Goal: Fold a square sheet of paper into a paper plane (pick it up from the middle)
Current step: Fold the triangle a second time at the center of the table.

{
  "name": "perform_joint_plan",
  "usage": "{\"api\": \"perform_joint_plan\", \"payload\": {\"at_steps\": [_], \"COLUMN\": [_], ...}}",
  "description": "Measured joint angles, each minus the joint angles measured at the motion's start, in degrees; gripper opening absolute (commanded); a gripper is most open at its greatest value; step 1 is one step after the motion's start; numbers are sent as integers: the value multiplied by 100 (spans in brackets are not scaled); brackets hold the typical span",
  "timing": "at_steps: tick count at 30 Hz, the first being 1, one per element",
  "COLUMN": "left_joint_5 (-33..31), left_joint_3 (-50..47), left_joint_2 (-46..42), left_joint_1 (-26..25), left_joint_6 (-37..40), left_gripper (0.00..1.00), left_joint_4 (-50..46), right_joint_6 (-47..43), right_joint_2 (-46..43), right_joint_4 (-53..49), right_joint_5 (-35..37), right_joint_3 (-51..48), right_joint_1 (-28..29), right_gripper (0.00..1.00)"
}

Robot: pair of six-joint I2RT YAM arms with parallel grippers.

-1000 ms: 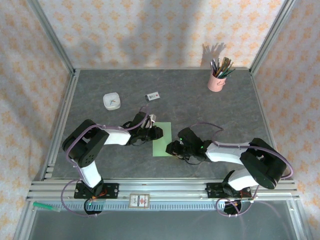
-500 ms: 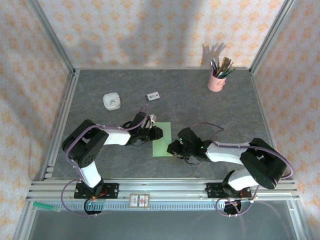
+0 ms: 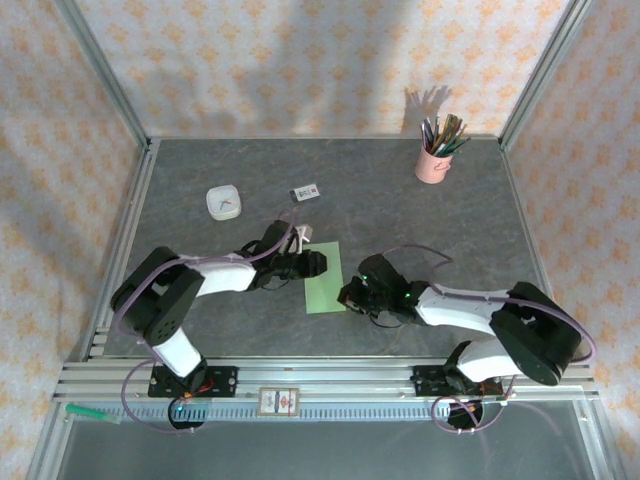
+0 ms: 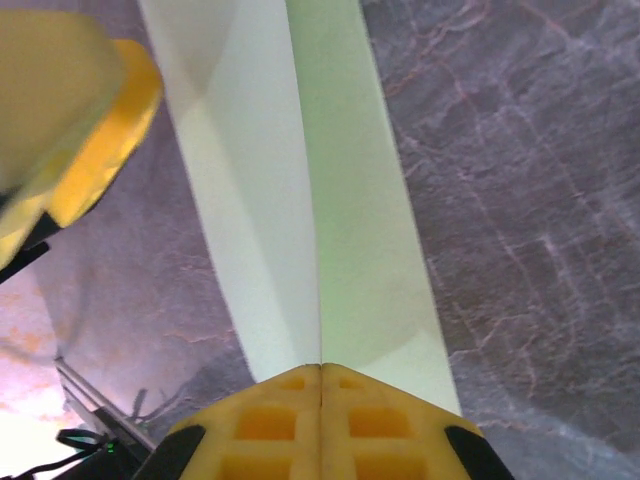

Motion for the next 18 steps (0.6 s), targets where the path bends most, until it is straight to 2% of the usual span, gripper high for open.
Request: {"api": "perform_joint_plan", "payload": {"at_steps": [4, 9, 13, 18], "left_joint_5": [-98, -538, -938, -1574], "left_joint_3": [-640, -1574, -2188, -2750], "left_joint_2": [-1189, -2406, -2708, -2651], "left_joint_1": [-42, -490, -977, -1709], "left_joint_6": [321, 782, 1056, 1506], "left_gripper": [44, 49, 53, 57], "left_joint_4": [315, 702, 1185, 1742], "right_joint_6": [269, 610, 824, 944], "right_joint_2": [-184, -229, -260, -258], "right_joint_4": [-39, -107, -122, -153], "right_joint_5": [-9, -98, -269, -457], "right_joint_3": [15, 105, 203, 378], "right_joint_1": [0, -2, -57, -197], "right_gripper": [1, 0, 0, 0]}}
